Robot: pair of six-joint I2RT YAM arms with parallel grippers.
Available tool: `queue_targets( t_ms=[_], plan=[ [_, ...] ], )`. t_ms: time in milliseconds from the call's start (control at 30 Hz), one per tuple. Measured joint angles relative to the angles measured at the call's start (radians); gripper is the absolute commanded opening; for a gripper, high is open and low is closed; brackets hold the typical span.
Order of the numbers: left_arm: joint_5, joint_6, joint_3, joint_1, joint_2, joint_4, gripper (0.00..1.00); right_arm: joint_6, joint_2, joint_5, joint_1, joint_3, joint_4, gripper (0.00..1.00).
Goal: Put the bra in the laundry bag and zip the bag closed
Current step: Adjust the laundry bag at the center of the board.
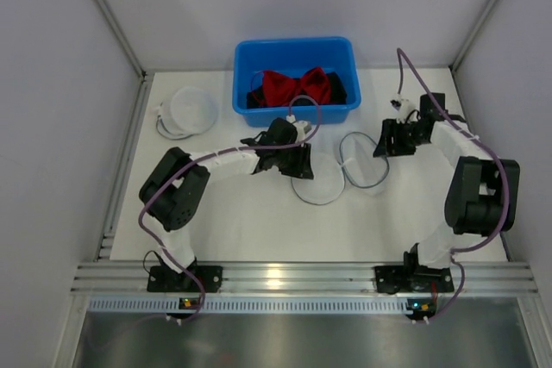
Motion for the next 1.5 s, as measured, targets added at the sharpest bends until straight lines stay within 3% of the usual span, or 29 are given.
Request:
queue_targets(
  t_ms=[100,133,233,300,467,567,600,767,867,900,967,1000,1067,1167,1500],
  plan=[
    [-0.01,0.01,0.014,0.004,0.045,-0.008,0.4,-0.006,0.032,0.039,0.0,-0.011,0.005,0.35],
    [-0.013,0.013,0.03,0.005,0.064,-0.018,0.39,-0.009,0.045,0.055,-0.001,-0.013,0.011,0.21],
    [-0.038,0.04,0.1,0.005,0.124,-0.039,0.33,-0.002,0.083,0.101,-0.005,-0.015,0.024,0.05],
    [-0.063,0.065,0.15,0.005,0.156,-0.051,0.29,0.009,0.093,0.133,-0.018,-0.015,0.03,0.0],
    [-0.112,0.122,0.235,0.005,0.187,-0.071,0.28,0.035,0.093,0.204,-0.073,-0.014,0.053,0.0],
    [-0.133,0.163,0.277,0.005,0.187,-0.075,0.37,0.052,0.087,0.248,-0.106,-0.015,0.07,0.0],
    [-0.131,0.174,0.286,0.005,0.185,-0.075,0.46,0.056,0.08,0.26,-0.113,-0.016,0.076,0.0],
    [-0.065,0.248,0.294,0.011,0.113,-0.095,0.68,0.083,0.023,0.302,-0.126,-0.016,0.101,0.11],
    [-0.063,0.284,0.337,0.023,0.037,-0.116,0.73,0.107,0.003,0.32,-0.143,-0.01,0.104,0.27],
    [-0.073,0.296,0.362,0.032,0.019,-0.116,0.74,0.112,0.003,0.322,-0.153,-0.005,0.103,0.45],
    [-0.118,0.325,0.436,0.064,-0.004,-0.111,0.76,0.124,0.003,0.321,-0.177,0.007,0.098,0.59],
    [-0.142,0.338,0.475,0.085,-0.01,-0.104,0.77,0.126,0.003,0.319,-0.19,0.015,0.098,0.73],
    [-0.185,0.361,0.552,0.133,-0.01,-0.092,0.77,0.131,0.002,0.309,-0.209,0.031,0.093,0.79],
    [-0.239,0.385,0.642,0.202,0.019,-0.081,0.76,0.132,-0.006,0.283,-0.222,0.048,0.089,0.96],
    [-0.332,0.409,0.802,0.309,0.338,-0.075,0.75,0.133,-0.172,0.134,-0.223,0.087,0.013,0.99]
  ],
)
